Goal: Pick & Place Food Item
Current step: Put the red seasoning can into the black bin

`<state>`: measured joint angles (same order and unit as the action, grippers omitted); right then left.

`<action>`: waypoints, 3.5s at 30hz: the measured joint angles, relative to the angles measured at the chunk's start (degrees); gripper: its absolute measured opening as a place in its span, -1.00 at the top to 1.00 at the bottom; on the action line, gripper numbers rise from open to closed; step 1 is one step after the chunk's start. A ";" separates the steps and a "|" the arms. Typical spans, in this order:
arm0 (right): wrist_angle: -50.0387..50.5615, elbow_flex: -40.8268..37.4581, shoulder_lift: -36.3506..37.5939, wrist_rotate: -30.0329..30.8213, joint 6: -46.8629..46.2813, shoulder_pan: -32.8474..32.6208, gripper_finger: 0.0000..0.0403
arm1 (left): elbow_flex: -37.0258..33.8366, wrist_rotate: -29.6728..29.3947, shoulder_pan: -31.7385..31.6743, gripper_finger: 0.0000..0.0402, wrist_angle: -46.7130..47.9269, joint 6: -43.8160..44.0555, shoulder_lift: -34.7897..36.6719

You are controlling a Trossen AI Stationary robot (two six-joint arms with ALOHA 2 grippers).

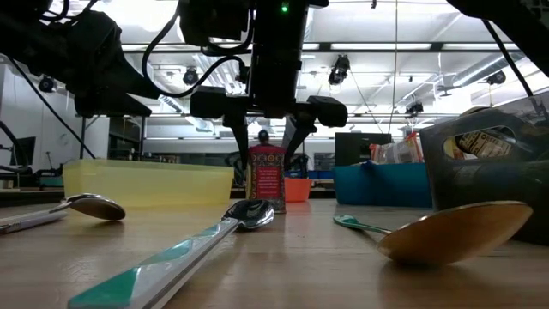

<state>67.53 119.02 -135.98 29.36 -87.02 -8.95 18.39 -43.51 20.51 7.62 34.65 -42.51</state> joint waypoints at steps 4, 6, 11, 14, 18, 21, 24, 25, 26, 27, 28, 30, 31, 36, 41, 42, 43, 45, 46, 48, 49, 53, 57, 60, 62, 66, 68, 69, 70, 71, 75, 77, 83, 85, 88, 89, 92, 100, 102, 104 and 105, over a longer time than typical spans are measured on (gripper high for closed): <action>0.02 0.00 0.01 0.00 0.00 0.00 -0.06 | 0.00 0.02 0.00 -0.50 0.00 -0.02 -0.02; 0.83 0.46 0.02 0.00 0.02 0.00 -0.06 | 0.00 0.00 0.00 -0.50 0.00 -0.02 0.00; 4.17 2.66 0.36 0.25 0.16 -0.39 -0.06 | 0.00 0.02 0.00 -0.50 -0.02 -0.11 -0.02; 6.96 4.16 1.20 0.52 -0.42 -1.17 -0.06 | 0.00 0.01 0.00 -0.50 -0.01 -0.20 -0.02; 11.28 6.70 1.66 0.63 -1.67 -2.74 -0.06 | 0.00 0.00 0.00 -0.50 0.00 -0.19 -0.02; 15.37 9.73 1.66 0.85 -1.57 -3.95 -0.06 | 0.00 0.02 0.00 -0.50 0.00 -0.17 -0.02; 20.25 13.49 1.68 2.47 -1.59 -5.23 -0.06 | 0.00 0.02 0.00 -0.50 0.00 -0.17 -0.02; 22.03 14.89 1.68 2.92 -1.79 -5.61 -0.06 | 0.00 0.00 0.00 -0.50 0.00 -0.17 -0.02; 22.80 15.93 1.77 3.50 -1.92 -6.16 -0.06 | 0.00 0.01 0.00 -0.50 0.00 -0.17 -0.02; 22.41 16.00 2.36 4.03 -1.64 -6.60 -0.06 | 0.00 0.02 0.00 -0.50 0.00 -0.17 -0.02; 22.10 15.31 3.61 4.11 -1.18 -7.00 -0.06 | 0.00 0.01 0.00 -0.50 0.00 -0.17 -0.02; 22.95 14.35 5.45 4.05 -1.10 -7.93 -0.06 | 0.00 0.00 0.00 -0.50 0.04 -0.17 -0.02; 22.55 13.87 6.70 4.00 -1.14 -8.34 -0.06 | 0.00 0.02 0.00 -0.50 0.02 -0.16 -0.02; 22.49 10.68 11.55 3.20 1.43 -10.36 -0.06 | 0.00 0.00 0.00 -0.50 0.34 -0.15 -0.02; 22.53 7.79 16.19 -0.36 5.96 -12.85 -0.06 | 0.00 0.02 0.00 -0.50 0.42 -0.15 -0.02; 22.45 7.03 17.32 -1.01 6.76 -13.41 -0.06 | 0.00 0.02 0.00 -0.50 0.42 -0.15 -0.02; 22.51 6.28 18.31 -1.87 7.82 -13.97 -0.06 | 0.00 0.02 0.00 -0.49 0.42 -0.15 -0.02; 22.48 4.43 20.11 -4.11 10.29 -15.18 -0.06 | 0.00 0.02 0.00 -0.49 0.42 -0.13 -0.02; 22.47 3.27 21.11 -5.67 11.78 -15.77 -0.06 | 0.00 0.02 0.00 -0.49 0.42 -0.13 -0.02; 22.47 0.30 23.40 -9.29 14.81 -16.98 -0.06 | 0.00 0.02 0.00 -0.49 0.42 -0.13 -0.02; 22.49 -1.33 24.63 -11.03 16.39 -17.51 -0.06 | 0.00 0.02 0.00 -0.49 0.42 -0.13 -0.02; 22.19 -8.42 29.13 -12.96 21.39 -20.18 -0.06 | 0.00 0.02 0.00 -0.49 0.44 -0.11 -0.02; 20.30 -14.93 31.48 -12.99 29.76 -22.94 -0.07 | 0.00 0.02 0.00 -0.49 0.47 -0.11 -0.02; 17.59 -18.47 32.61 -12.91 34.71 -24.36 -0.12 | 0.00 0.02 0.00 -0.49 0.66 0.02 -0.02; 16.85 -19.66 32.65 -12.53 33.04 -24.93 -0.13 | 0.00 0.00 -0.02 -0.49 0.67 0.02 -0.02; 16.46 -20.75 32.65 -12.11 17.23 -25.07 -0.05 | 0.00 0.01 -0.01 -0.49 1.47 0.02 -0.02; 15.87 -20.90 32.65 -12.04 10.08 -25.32 -0.05 | 0.00 0.01 -0.01 -0.49 1.67 0.01 -0.02; 15.72 -20.92 32.65 -12.04 6.91 -25.56 -0.05 | 0.00 0.02 -0.02 -0.49 1.70 0.01 -0.02; 15.70 -20.92 32.44 -12.00 4.00 -25.82 -0.05 | 0.00 0.00 0.00 -0.49 1.70 0.02 -0.02; 15.82 -20.92 32.28 -11.91 1.43 -26.15 -0.05 | 0.00 0.01 0.00 -0.49 1.70 0.00 -0.02; 14.52 -22.86 32.02 -11.37 -8.11 -27.34 -0.05 | 0.00 0.02 -0.01 -0.49 1.74 0.00 -0.02; 12.89 -23.86 32.04 -11.21 -12.00 -27.61 -0.08 | 0.00 0.00 0.00 -0.49 1.75 -0.01 -0.02; 10.87 -27.78 32.02 -10.82 -16.90 -27.85 -0.08 | 0.00 0.00 -0.02 -0.49 1.77 -0.04 -0.02; 10.81 -28.50 32.02 -9.95 -18.13 -27.92 -0.05 | 0.00 0.01 0.00 -0.49 1.77 -0.07 -0.02; 9.60 -29.31 32.09 -9.76 -18.39 -27.93 -0.05 | 0.00 0.02 0.00 -0.49 1.77 -0.20 -0.02; 9.34 -29.44 32.06 -9.76 -18.45 -27.93 -0.07 | 0.00 0.01 -0.02 -0.49 1.77 -0.20 -0.02; 6.59 -30.18 32.11 -9.70 -18.50 -27.93 -0.18 | 0.00 0.00 0.00 -0.49 1.77 -0.18 -0.02; 5.25 -31.50 31.00 -9.91 -20.21 -27.92 -0.27 | 0.00 0.00 0.00 -0.50 1.79 -0.17 -0.02; 5.14 -31.50 30.91 -9.92 -20.13 -27.91 -0.28 | 0.00 0.02 -0.02 -0.50 1.79 -0.17 -0.02; 5.20 -31.50 30.91 -9.92 -20.13 -27.91 -0.28 | 0.00 0.00 -0.01 -0.50 1.81 -0.17 -0.02; 5.22 -31.50 30.93 -9.90 -20.08 -27.91 -0.28 | 0.00 0.00 0.00 -0.50 1.81 -0.17 -0.02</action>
<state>72.75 87.53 -105.06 19.46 -107.11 -36.86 18.39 -43.51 20.51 9.43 34.48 -42.52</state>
